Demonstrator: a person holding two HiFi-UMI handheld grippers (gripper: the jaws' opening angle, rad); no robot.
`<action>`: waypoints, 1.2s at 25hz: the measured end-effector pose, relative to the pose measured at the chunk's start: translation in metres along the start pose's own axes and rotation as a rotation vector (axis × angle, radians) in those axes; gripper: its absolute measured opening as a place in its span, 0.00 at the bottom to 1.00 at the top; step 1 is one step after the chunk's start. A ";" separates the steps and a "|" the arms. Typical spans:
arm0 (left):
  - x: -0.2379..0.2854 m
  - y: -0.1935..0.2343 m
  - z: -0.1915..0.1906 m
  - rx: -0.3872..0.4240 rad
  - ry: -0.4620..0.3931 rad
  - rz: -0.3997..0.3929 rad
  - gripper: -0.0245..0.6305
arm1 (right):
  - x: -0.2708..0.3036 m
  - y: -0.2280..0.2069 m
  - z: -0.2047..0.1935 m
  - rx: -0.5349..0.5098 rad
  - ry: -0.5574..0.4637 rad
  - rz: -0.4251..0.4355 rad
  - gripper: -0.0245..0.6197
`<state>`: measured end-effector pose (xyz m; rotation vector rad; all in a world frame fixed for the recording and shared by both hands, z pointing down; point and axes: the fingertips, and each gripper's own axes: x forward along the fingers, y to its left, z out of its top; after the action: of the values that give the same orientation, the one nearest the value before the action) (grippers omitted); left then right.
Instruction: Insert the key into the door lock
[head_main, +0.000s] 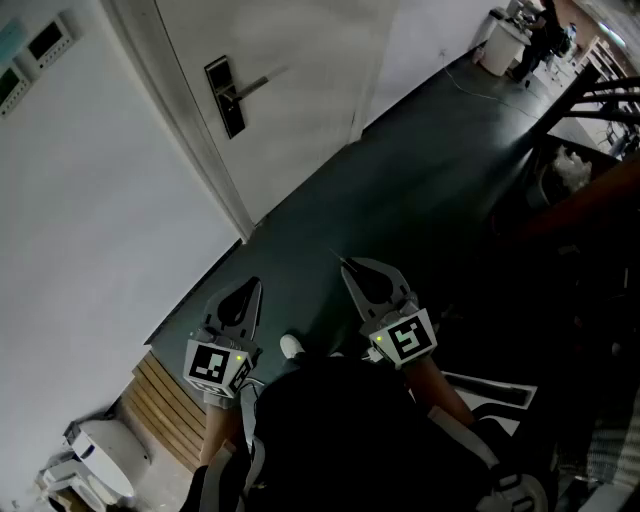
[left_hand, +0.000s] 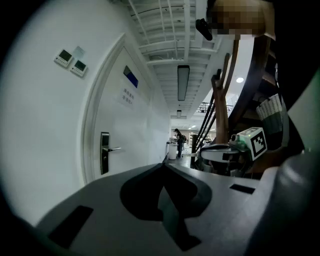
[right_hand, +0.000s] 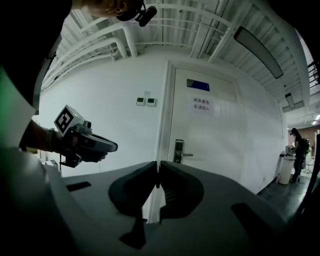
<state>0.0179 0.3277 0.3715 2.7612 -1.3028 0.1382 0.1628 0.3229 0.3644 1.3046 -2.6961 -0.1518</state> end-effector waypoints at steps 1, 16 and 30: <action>-0.003 0.003 -0.002 0.001 -0.005 0.003 0.05 | 0.002 0.003 0.000 0.002 0.005 0.003 0.09; -0.035 0.080 -0.009 -0.029 -0.010 0.093 0.05 | 0.084 0.036 0.004 0.055 0.029 0.089 0.09; -0.058 0.175 -0.016 -0.028 -0.025 0.212 0.05 | 0.196 0.054 0.016 0.054 -0.017 0.176 0.09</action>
<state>-0.1546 0.2626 0.3876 2.6038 -1.5883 0.0980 -0.0018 0.2034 0.3736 1.0756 -2.8307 -0.0713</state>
